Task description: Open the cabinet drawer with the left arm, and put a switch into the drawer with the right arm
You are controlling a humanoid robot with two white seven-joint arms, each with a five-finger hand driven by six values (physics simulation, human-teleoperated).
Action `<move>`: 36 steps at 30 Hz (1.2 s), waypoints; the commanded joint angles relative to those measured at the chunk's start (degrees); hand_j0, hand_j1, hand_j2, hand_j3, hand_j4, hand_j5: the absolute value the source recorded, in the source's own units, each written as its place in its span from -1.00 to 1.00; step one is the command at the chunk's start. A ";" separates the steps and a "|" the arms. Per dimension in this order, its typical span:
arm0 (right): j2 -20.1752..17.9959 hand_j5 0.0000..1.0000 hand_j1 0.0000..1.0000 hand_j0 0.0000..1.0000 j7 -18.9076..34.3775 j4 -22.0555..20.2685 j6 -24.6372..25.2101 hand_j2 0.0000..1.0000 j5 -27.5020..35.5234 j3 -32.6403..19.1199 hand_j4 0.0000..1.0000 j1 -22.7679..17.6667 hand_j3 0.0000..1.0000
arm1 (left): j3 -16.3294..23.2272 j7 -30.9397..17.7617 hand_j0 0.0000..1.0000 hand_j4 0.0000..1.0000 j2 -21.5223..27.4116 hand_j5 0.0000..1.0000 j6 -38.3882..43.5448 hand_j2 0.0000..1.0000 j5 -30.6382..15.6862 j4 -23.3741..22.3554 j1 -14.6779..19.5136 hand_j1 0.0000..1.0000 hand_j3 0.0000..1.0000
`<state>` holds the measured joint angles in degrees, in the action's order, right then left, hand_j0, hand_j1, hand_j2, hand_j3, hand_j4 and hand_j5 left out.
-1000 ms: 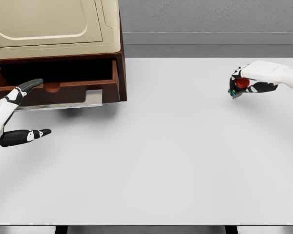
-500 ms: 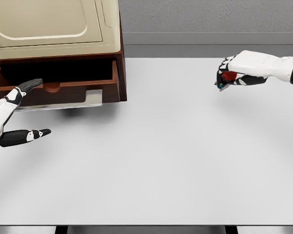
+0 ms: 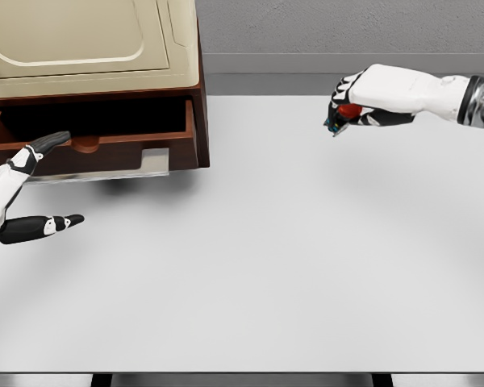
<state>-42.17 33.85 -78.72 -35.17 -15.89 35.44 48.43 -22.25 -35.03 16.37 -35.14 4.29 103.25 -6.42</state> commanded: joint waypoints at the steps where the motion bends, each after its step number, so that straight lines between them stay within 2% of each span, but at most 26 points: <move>1: 1.04 -0.11 -0.11 -0.11 -0.01 -0.82 0.17 -0.11 0.33 -0.02 -0.11 0.09 -0.11 | -0.07 0.03 1.00 1.00 0.06 1.00 0.14 1.00 -0.77 0.02 0.00 1.00 1.00; 14: 4.29 -0.10 -0.10 -0.10 -0.10 -2.58 0.17 -0.10 0.42 2.18 -0.10 3.08 -0.10 | 0.01 0.03 1.00 1.00 -0.03 1.00 0.14 1.00 -1.13 0.02 -0.35 1.00 1.00; 23: 4.91 -0.10 -0.10 -0.10 -0.10 -4.16 0.17 -0.10 0.51 2.53 -0.10 5.10 -0.10 | -0.07 0.03 1.00 1.00 -0.03 1.00 0.14 1.00 -1.57 0.02 -0.35 1.00 1.00; 29: 7.89 -0.10 -0.10 -0.10 -0.10 -4.60 0.17 -0.10 0.68 3.67 -0.10 6.06 -0.10 | -0.07 0.03 1.00 1.00 0.06 1.00 0.14 1.00 -2.09 0.02 -0.70 1.00 1.00; 36: 9.30 -0.09 -0.09 -0.09 -0.18 -5.66 0.17 -0.09 1.12 4.55 -0.09 7.65 -0.09 | -0.07 0.03 1.00 1.00 0.06 1.00 0.14 1.00 -2.09 0.02 -0.70 1.00 1.00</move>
<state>-33.46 33.69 -84.03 -35.19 -15.26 39.78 56.07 -22.29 -35.02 16.40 -35.14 2.68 103.25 -7.12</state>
